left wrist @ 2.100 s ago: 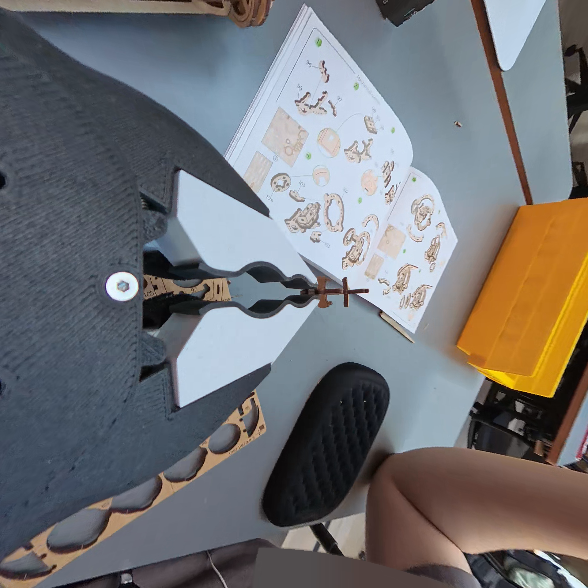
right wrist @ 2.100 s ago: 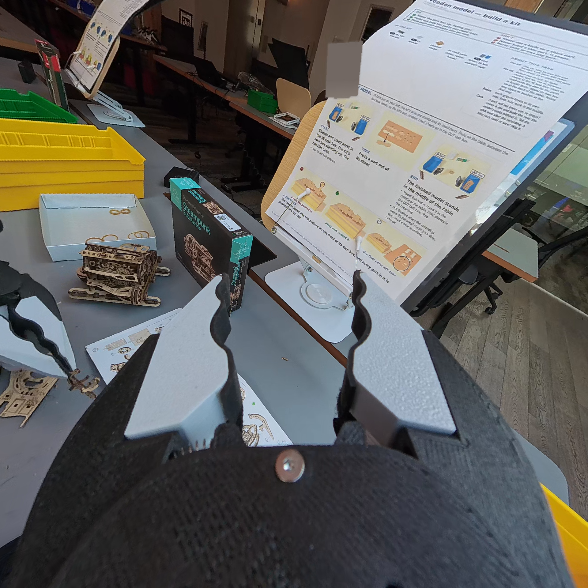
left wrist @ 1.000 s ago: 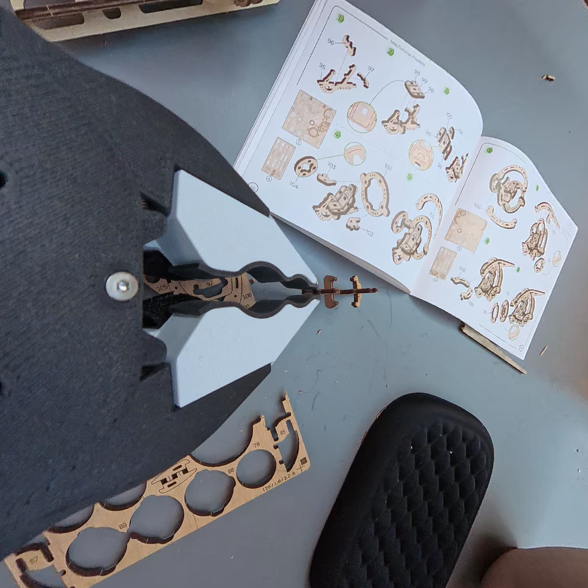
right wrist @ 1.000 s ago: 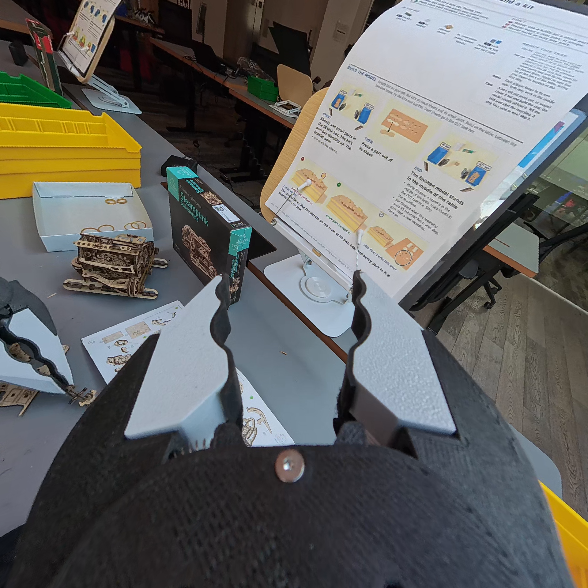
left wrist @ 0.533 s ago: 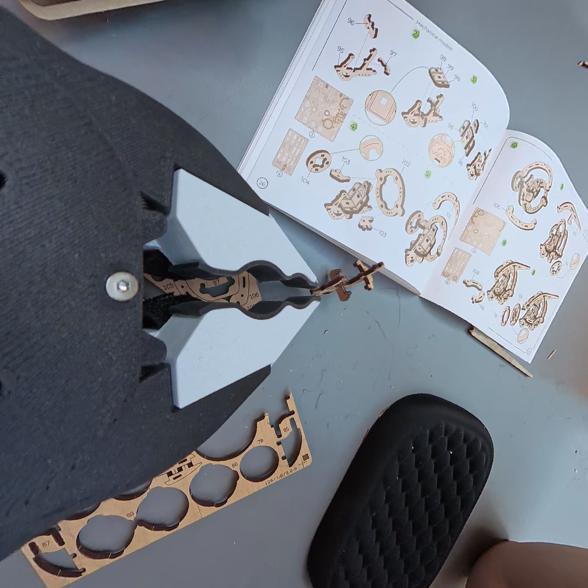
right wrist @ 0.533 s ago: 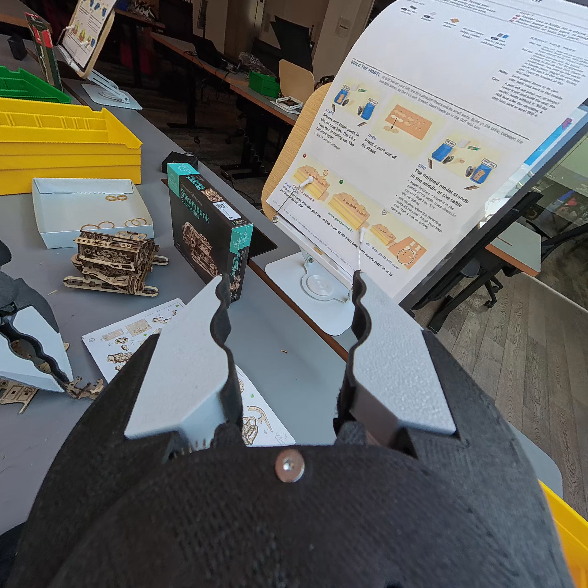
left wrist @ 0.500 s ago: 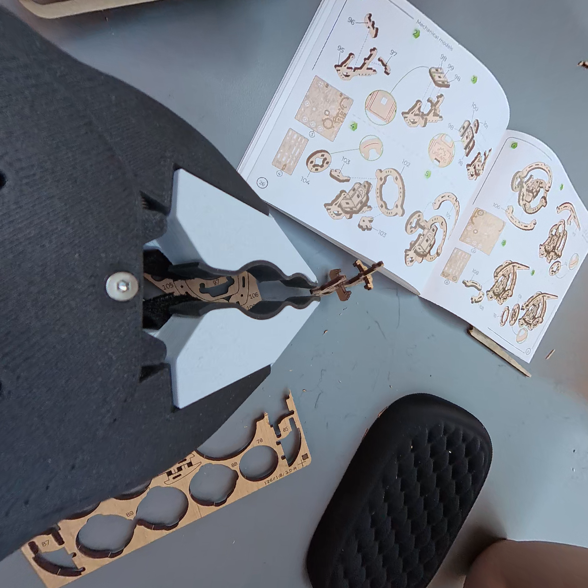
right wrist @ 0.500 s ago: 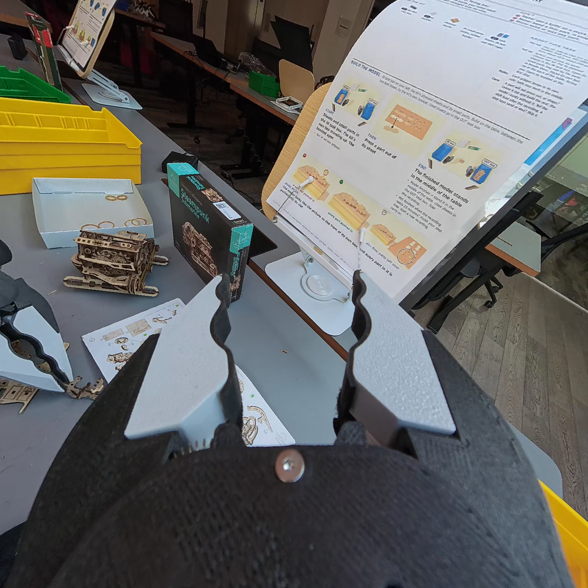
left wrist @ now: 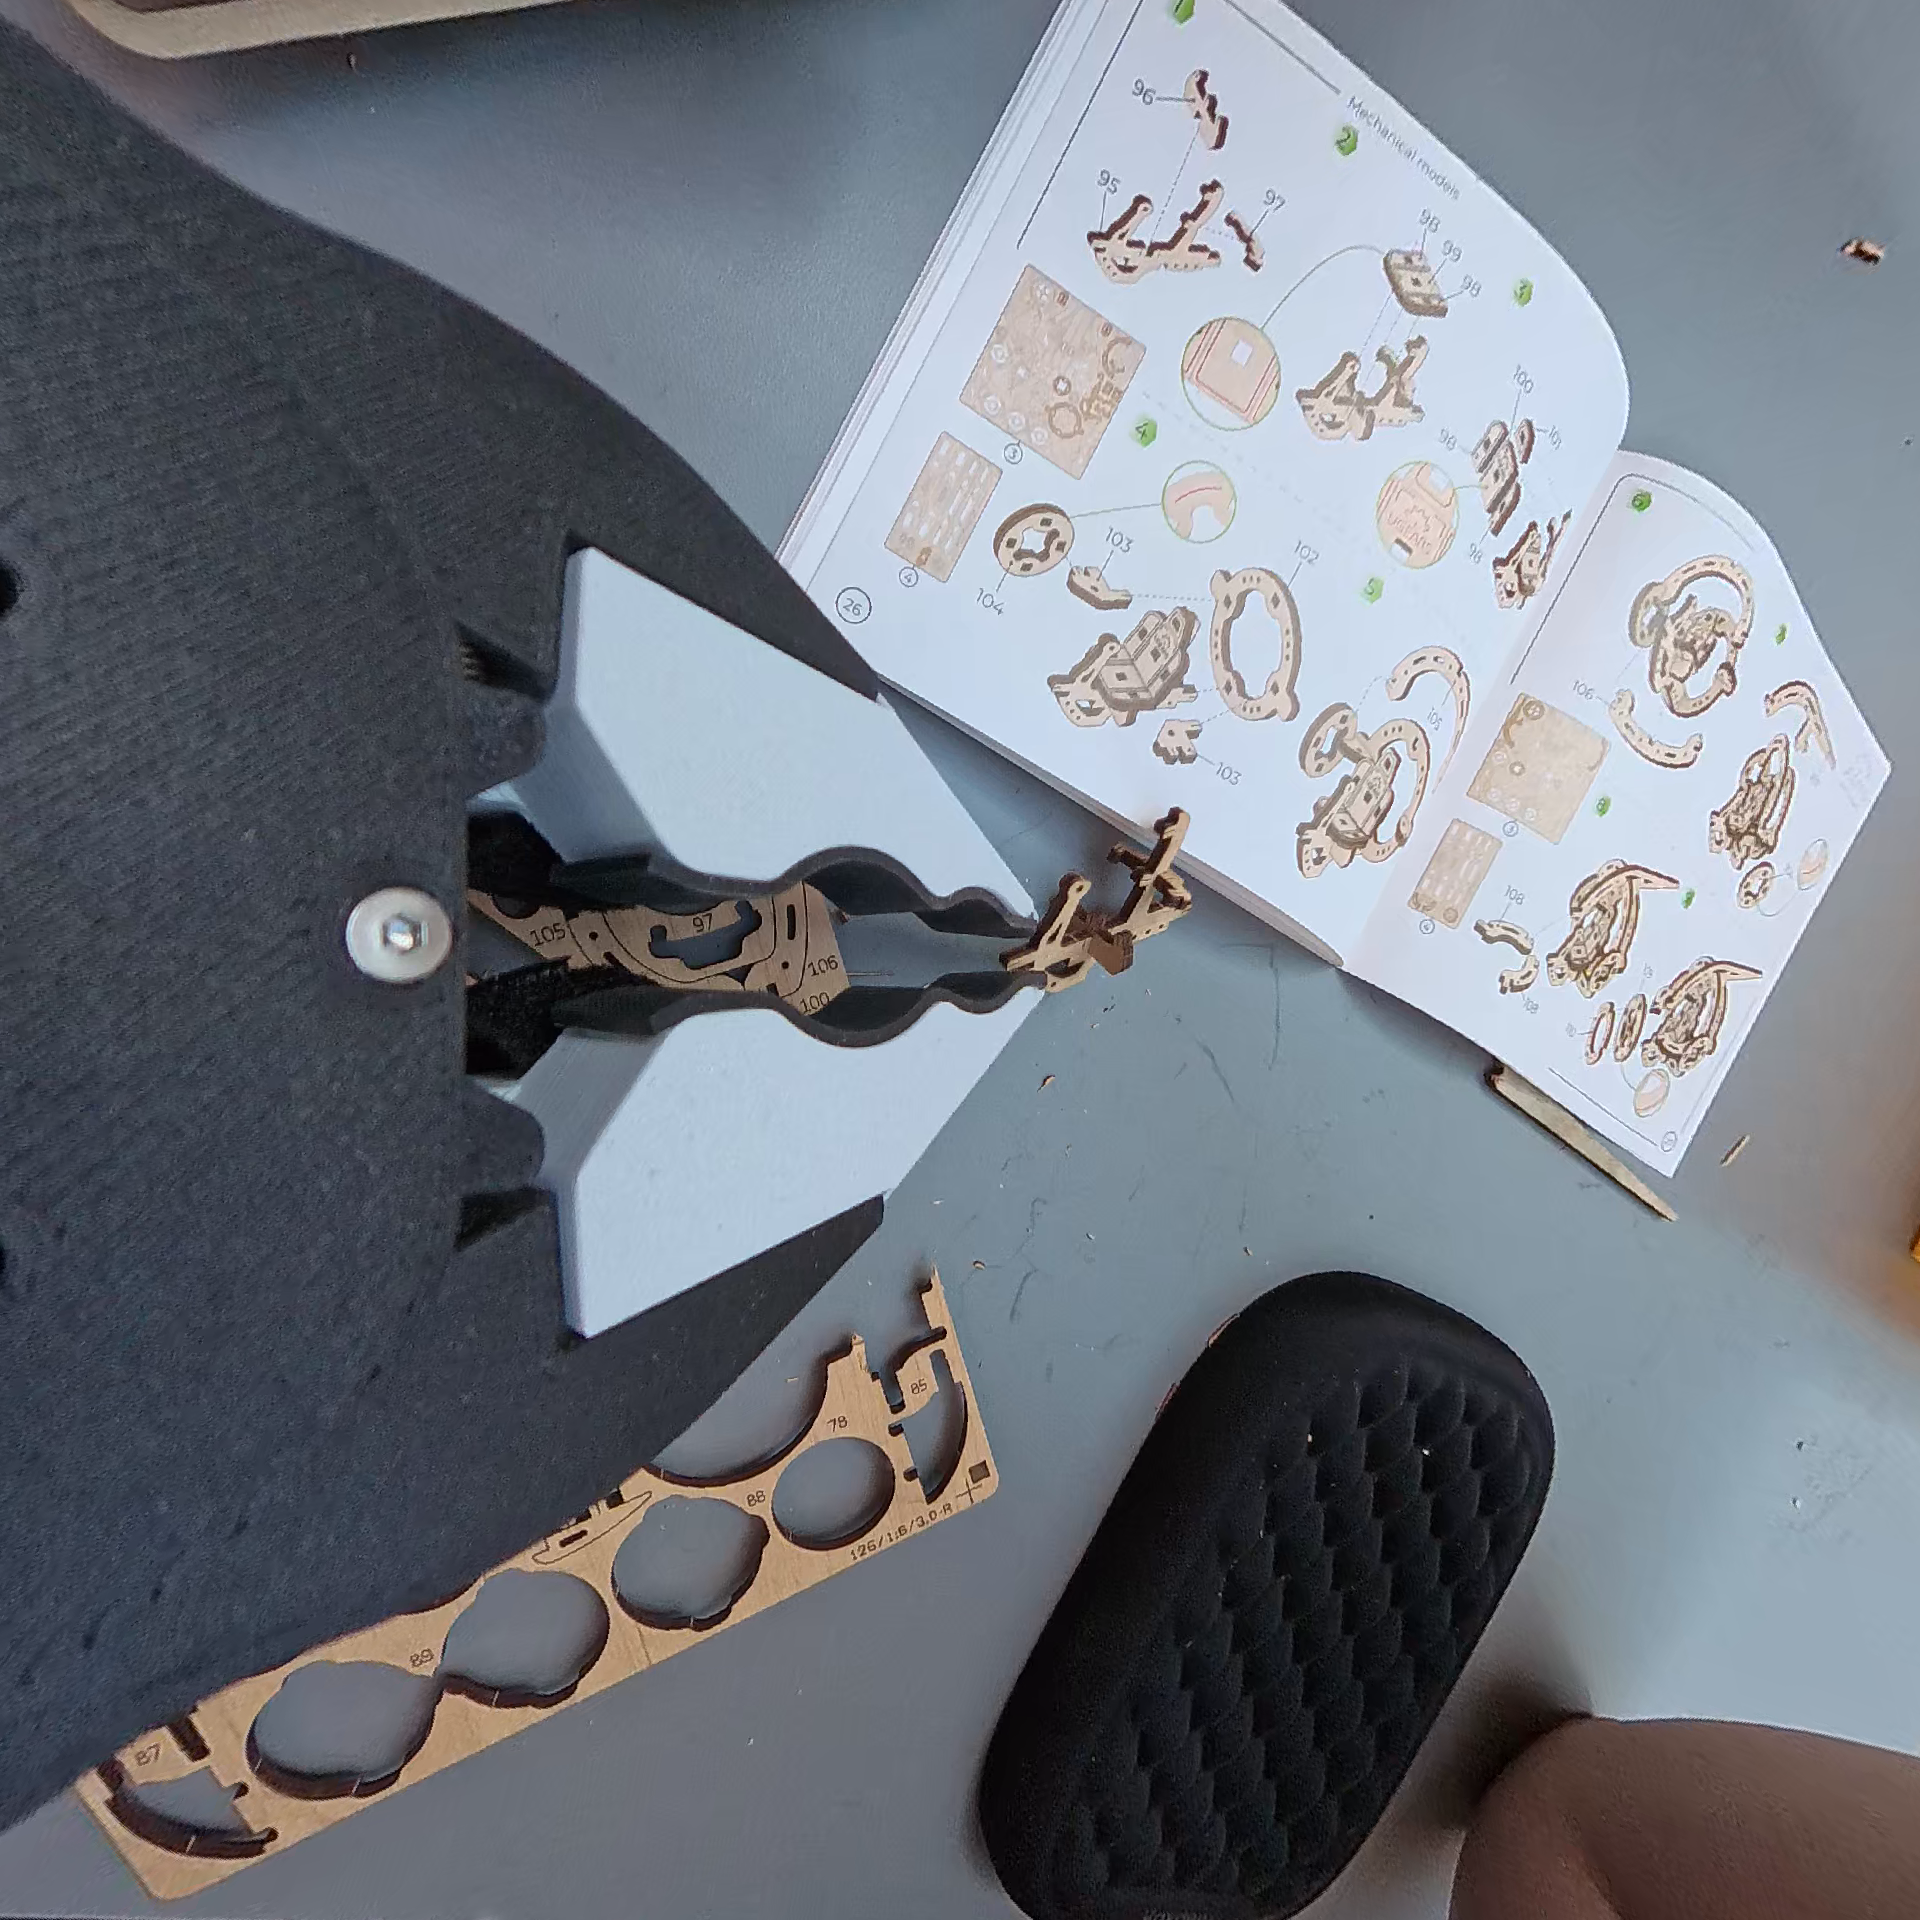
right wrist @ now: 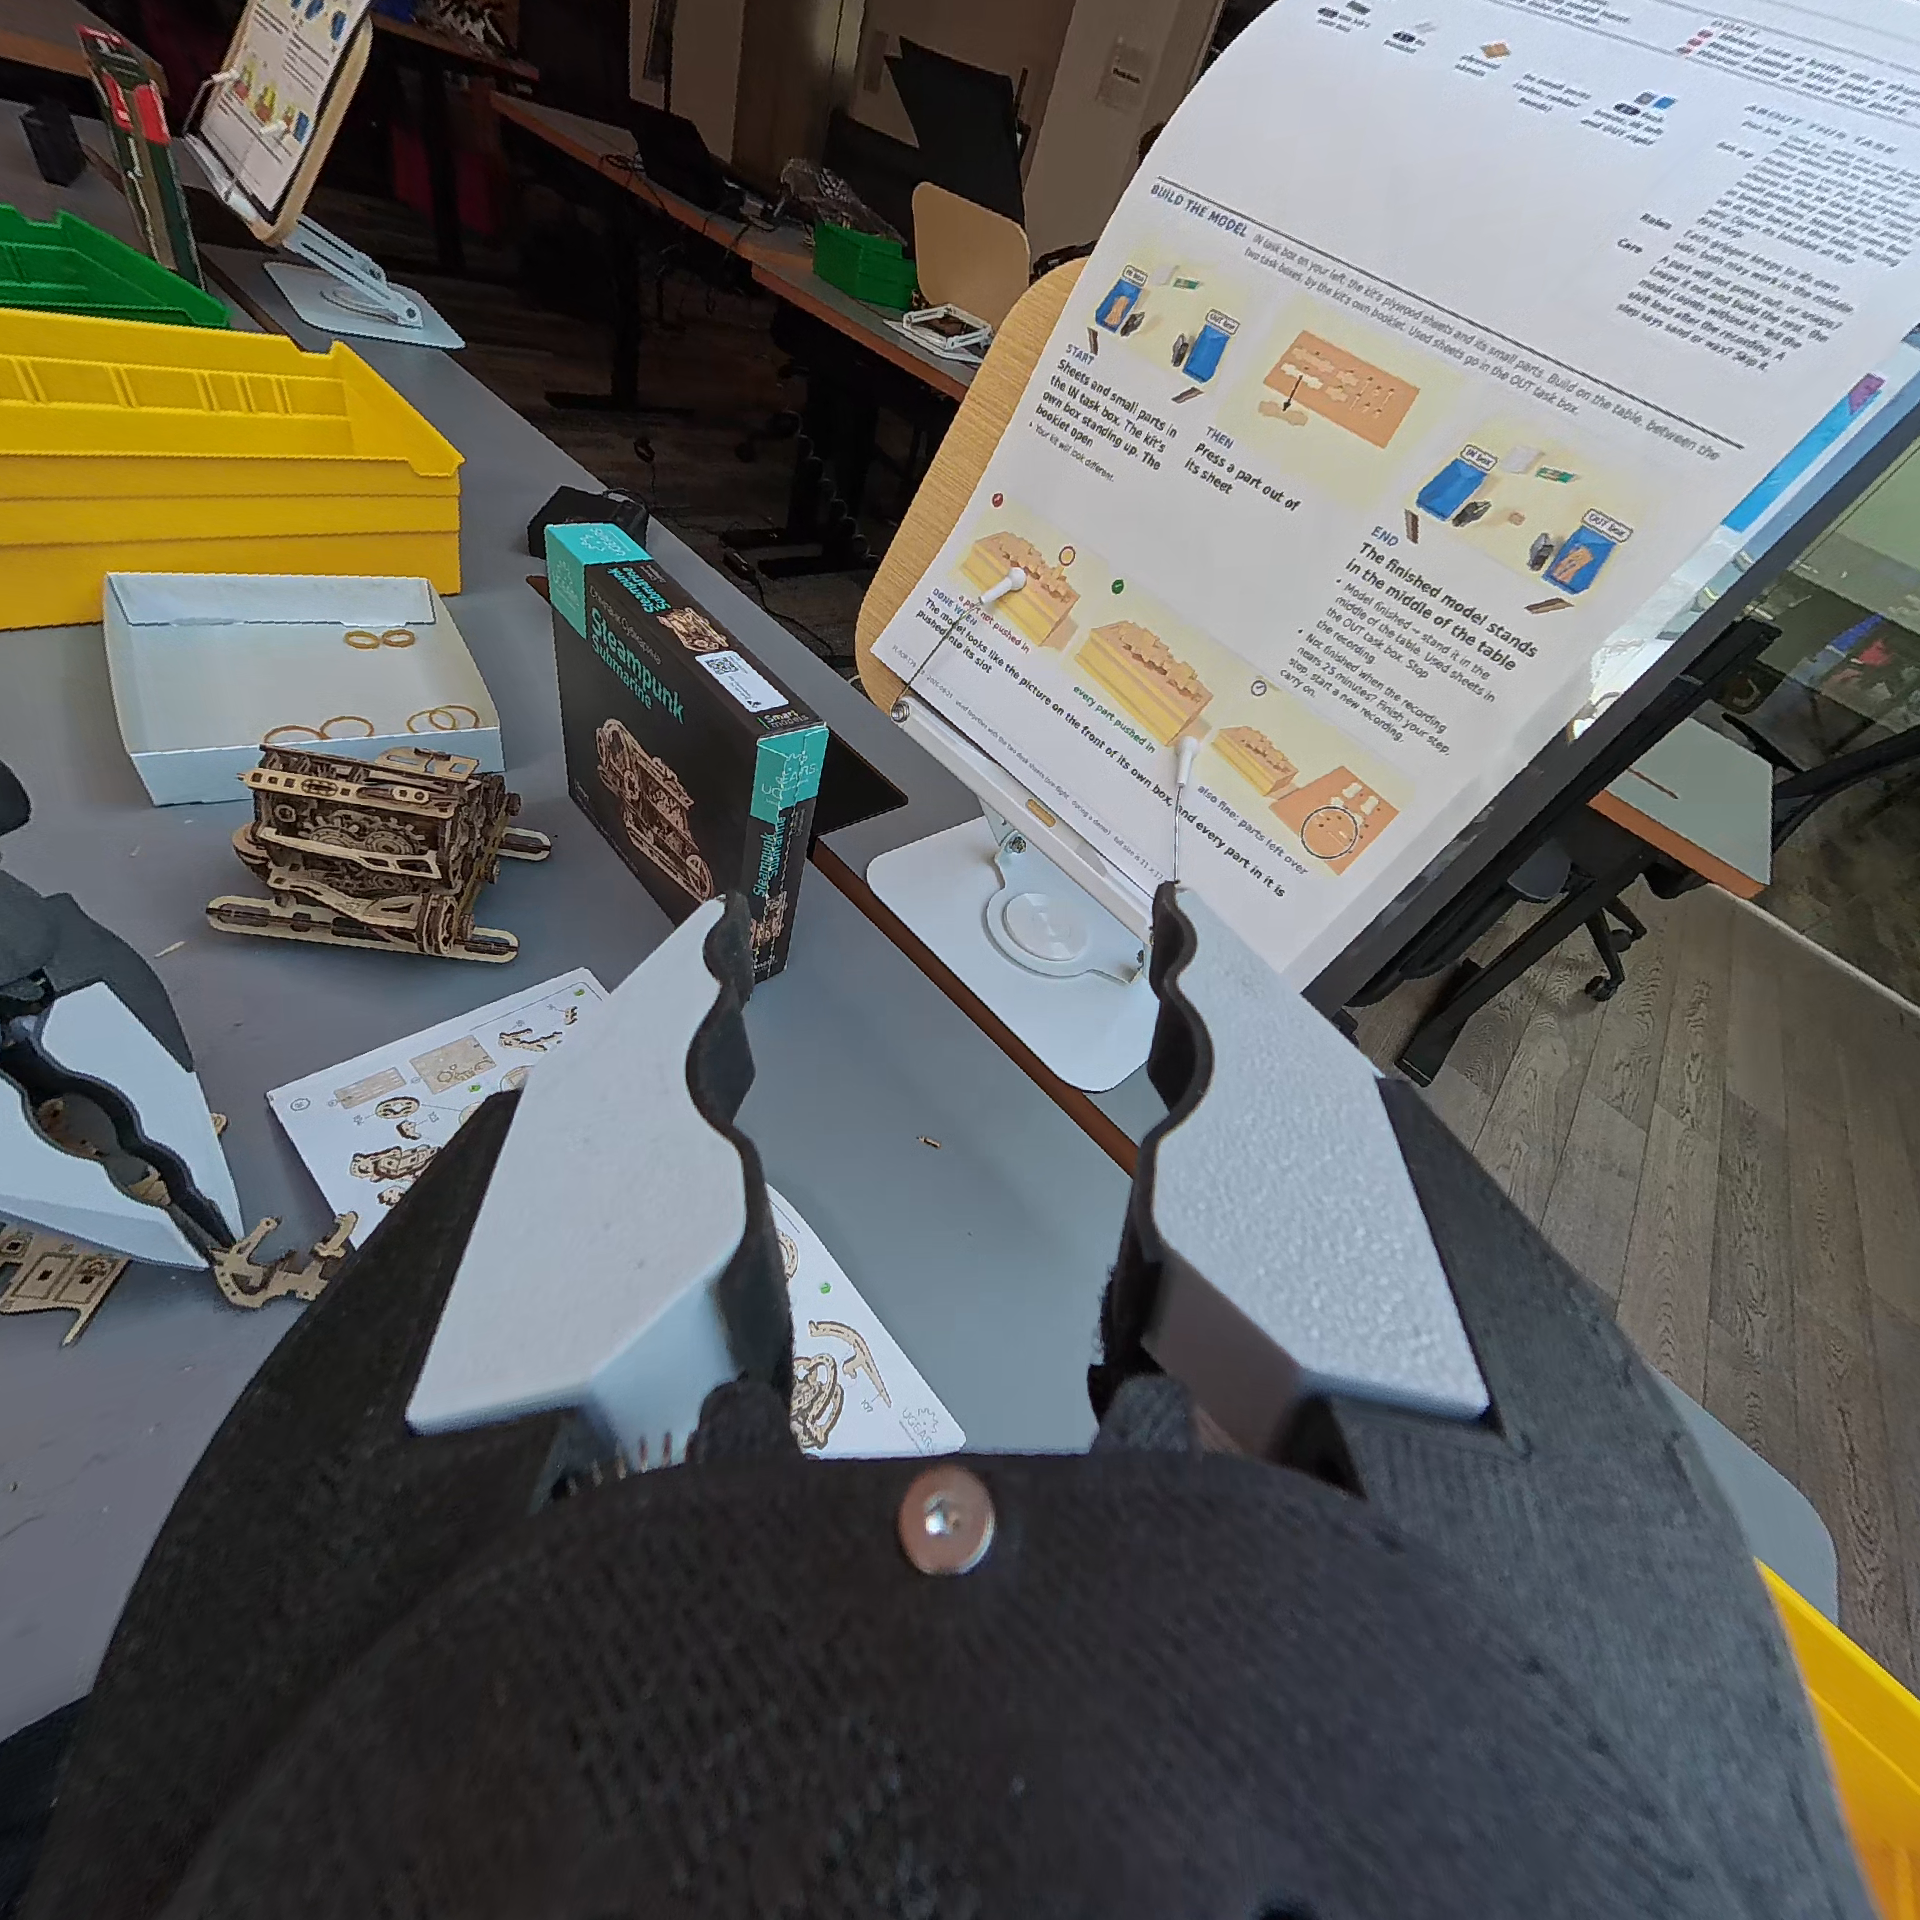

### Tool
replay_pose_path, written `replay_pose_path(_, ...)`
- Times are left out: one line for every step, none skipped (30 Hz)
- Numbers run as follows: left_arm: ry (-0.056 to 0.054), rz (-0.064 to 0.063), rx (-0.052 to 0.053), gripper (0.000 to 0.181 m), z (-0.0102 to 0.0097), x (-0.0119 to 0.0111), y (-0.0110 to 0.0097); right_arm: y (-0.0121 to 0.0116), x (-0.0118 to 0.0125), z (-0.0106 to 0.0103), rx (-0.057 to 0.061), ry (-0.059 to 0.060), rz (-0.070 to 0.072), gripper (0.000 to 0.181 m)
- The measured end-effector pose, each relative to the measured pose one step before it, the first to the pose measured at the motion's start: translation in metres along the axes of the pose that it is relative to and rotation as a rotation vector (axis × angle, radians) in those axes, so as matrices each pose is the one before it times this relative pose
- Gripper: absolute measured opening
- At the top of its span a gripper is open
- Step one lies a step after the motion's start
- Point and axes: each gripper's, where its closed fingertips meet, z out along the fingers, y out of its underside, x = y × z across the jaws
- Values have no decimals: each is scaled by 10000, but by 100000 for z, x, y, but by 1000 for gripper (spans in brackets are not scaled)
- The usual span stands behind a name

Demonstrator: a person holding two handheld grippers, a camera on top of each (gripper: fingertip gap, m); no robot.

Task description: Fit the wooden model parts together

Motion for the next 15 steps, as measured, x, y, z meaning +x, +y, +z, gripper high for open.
replay_pose_path(12, -13, 20, 4, -32, 7, -35, 31, -22, 22, -16, -6, -1, 77)
replay_pose_path(15, -12, 15, 4, -26, -7, -13, 24, -4, 20, -14, -5, -1, 77)
replay_pose_path(12, -22, 0, 4, -13, -8, 15, 11, 2, 14, -3, 1, -2, 77)
replay_pose_path(6, -24, -14, 4, -2, -27, 28, 1, -5, -1, -1, -1, 4, 77)
replay_pose_path(-2, -17, -7, 4, 1, -29, 35, 5, -3, 4, -2, -5, 5, 77)
replay_pose_path(-7, -12, -9, 4, 10, -42, 29, 8, 14, -3, -3, 0, 0, 77)
replay_pose_path(-13, -15, -16, 4, 12, -42, 35, -5, 21, -10, 0, 8, -3, 76)
replay_pose_path(-7, -14, -16, 4, 15, -21, 36, 4, 15, -14, 2, 3, 0, 77)
replay_pose_path(4, -8, -18, 4, 13, -10, 39, -2, 15, -23, 2, 1, 7, 77)
replay_pose_path(-8, 0, -7, 4, -2, -26, 17, -8, 23, -14, 7, 1, 8, 77)
replay_pose_path(-17, 2, -1, 4, -33, -39, -2, 0, 22, -18, 2, 0, 7, 77)
replay_pose_path(-15, 2, 11, 4, -64, -50, -29, 14, 22, 1, -6, 1, 1, 77)
replay_pose_path(-8, -8, 33, 4, -106, -51, -56, 10, 26, -16, -2, 9, -3, 77)
replay_pose_path(-20, -16, 53, 4, -143, -79, -100, 8, 23, -9, 0, 4, 1, 77)
replay_pose_path(-18, -23, 77, 3, -193, -108, -128, 9, 28, -10, -4, 14, -6, 77)
